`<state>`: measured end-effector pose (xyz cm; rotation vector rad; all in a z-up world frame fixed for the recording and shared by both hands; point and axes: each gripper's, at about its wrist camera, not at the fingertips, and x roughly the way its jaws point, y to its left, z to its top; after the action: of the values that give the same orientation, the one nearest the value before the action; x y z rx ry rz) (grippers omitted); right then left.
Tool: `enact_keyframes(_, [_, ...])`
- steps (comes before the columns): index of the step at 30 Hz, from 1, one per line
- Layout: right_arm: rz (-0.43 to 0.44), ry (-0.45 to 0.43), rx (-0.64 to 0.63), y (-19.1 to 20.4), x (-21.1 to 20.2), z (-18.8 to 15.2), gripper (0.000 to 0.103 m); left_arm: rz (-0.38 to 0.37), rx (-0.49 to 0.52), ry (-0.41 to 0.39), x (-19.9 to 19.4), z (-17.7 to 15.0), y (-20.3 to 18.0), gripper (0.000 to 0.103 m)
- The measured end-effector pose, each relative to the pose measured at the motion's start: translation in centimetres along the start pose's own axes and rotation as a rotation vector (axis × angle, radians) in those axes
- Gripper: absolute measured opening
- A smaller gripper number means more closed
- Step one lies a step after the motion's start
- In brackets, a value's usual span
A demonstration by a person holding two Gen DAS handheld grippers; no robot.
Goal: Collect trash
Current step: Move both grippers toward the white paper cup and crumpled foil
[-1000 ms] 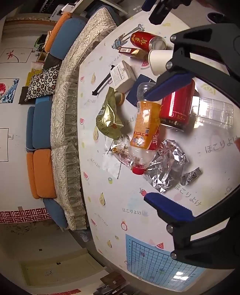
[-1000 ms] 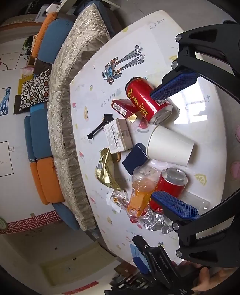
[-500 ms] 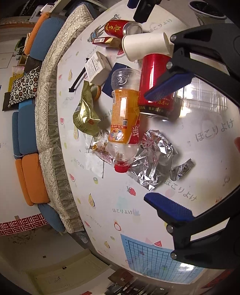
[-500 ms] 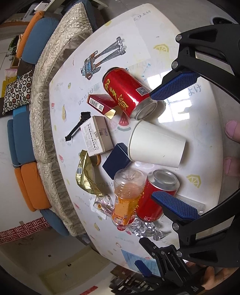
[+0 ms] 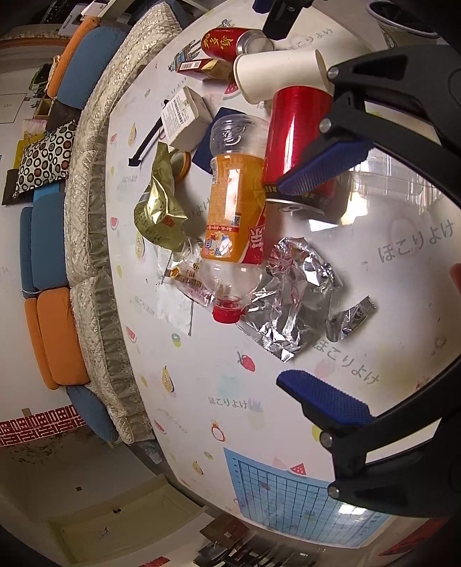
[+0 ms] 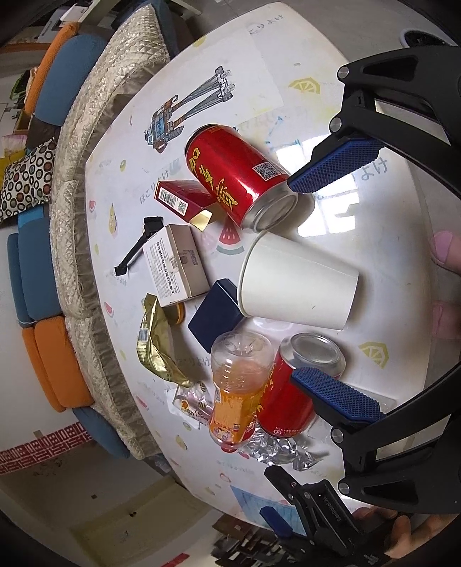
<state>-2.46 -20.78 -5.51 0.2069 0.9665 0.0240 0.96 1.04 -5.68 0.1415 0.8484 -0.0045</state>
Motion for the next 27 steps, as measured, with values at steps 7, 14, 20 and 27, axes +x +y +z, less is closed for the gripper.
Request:
enact_keyframes(7, [0.014, 0.022, -0.001, 0.3, 1.0, -0.3, 0.098, 0.029, 0.008, 0.015, 1.0, -0.2, 0.8, 0.097])
enact_keyframes(14, [0.018, 0.021, 0.027, -0.2, 1.3, -0.4, 0.098, 0.03, -0.01, 0.028, 1.7, -0.6, 1.7, 0.097])
enact_keyframes(20, [0.009, 0.029, 0.02, 0.0, 1.6, -0.2, 0.098, 0.03, -0.014, 0.03, 2.0, -0.7, 2.1, 0.097])
enact_keyframes(27, [0.013, 0.04, 0.02, 0.3, 2.1, 0.0, 0.098, 0.029, -0.027, 0.05, 2.8, -0.7, 3.0, 0.097])
